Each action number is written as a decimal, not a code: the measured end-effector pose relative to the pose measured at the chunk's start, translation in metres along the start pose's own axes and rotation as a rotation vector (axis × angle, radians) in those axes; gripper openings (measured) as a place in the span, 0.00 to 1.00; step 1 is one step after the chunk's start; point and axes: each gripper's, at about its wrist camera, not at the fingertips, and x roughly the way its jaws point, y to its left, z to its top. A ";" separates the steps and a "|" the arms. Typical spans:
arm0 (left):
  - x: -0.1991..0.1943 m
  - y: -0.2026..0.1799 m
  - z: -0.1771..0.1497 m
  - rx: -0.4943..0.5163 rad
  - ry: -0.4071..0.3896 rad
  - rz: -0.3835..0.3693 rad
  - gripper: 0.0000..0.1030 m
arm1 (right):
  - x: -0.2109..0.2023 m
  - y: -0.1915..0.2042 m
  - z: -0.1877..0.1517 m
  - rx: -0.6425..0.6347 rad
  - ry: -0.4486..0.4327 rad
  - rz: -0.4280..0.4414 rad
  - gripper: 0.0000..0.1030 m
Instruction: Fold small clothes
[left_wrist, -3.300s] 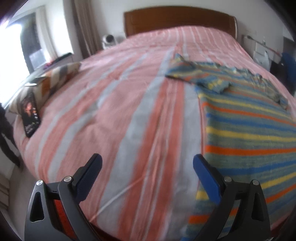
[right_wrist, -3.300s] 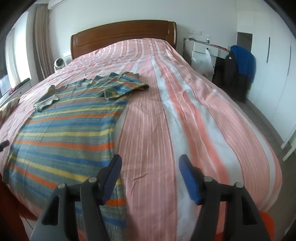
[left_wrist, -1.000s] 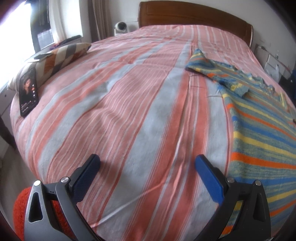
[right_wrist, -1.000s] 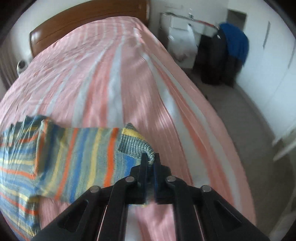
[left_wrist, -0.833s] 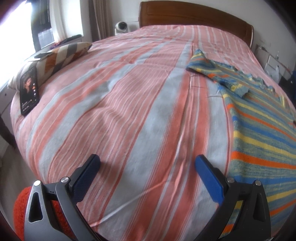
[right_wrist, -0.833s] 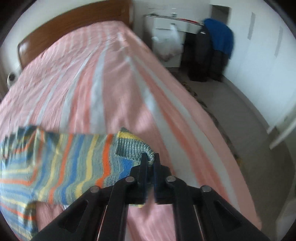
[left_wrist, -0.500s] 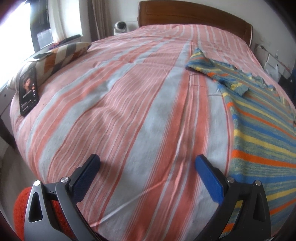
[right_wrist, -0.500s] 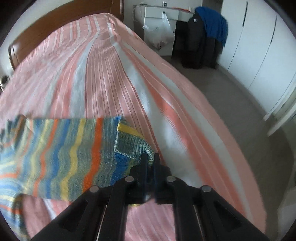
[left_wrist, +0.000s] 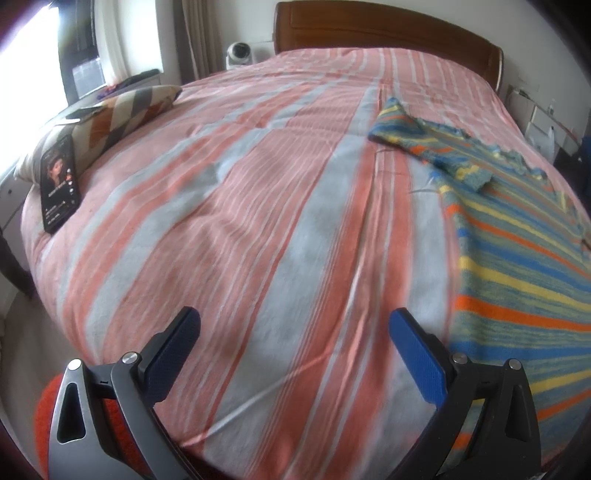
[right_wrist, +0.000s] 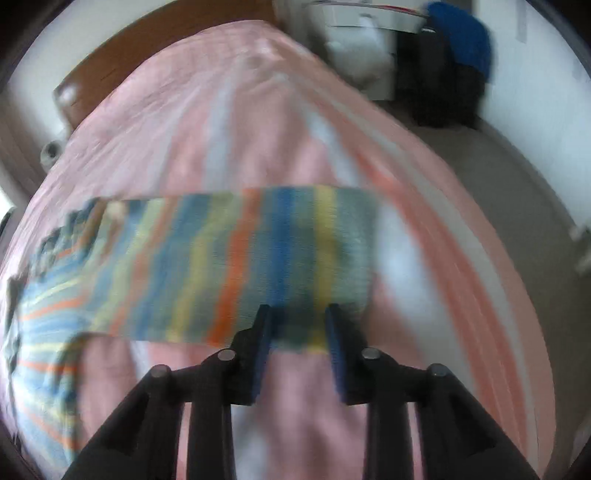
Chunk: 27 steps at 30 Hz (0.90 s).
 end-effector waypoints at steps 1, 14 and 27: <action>-0.012 -0.002 0.005 0.020 -0.019 -0.025 0.99 | -0.009 -0.005 -0.005 0.019 -0.026 -0.020 0.29; 0.046 -0.178 0.132 0.584 0.048 -0.298 0.99 | -0.128 0.056 -0.165 -0.128 -0.244 0.110 0.52; 0.093 -0.023 0.211 -0.033 -0.006 -0.070 0.04 | -0.102 0.063 -0.197 -0.148 -0.242 0.089 0.52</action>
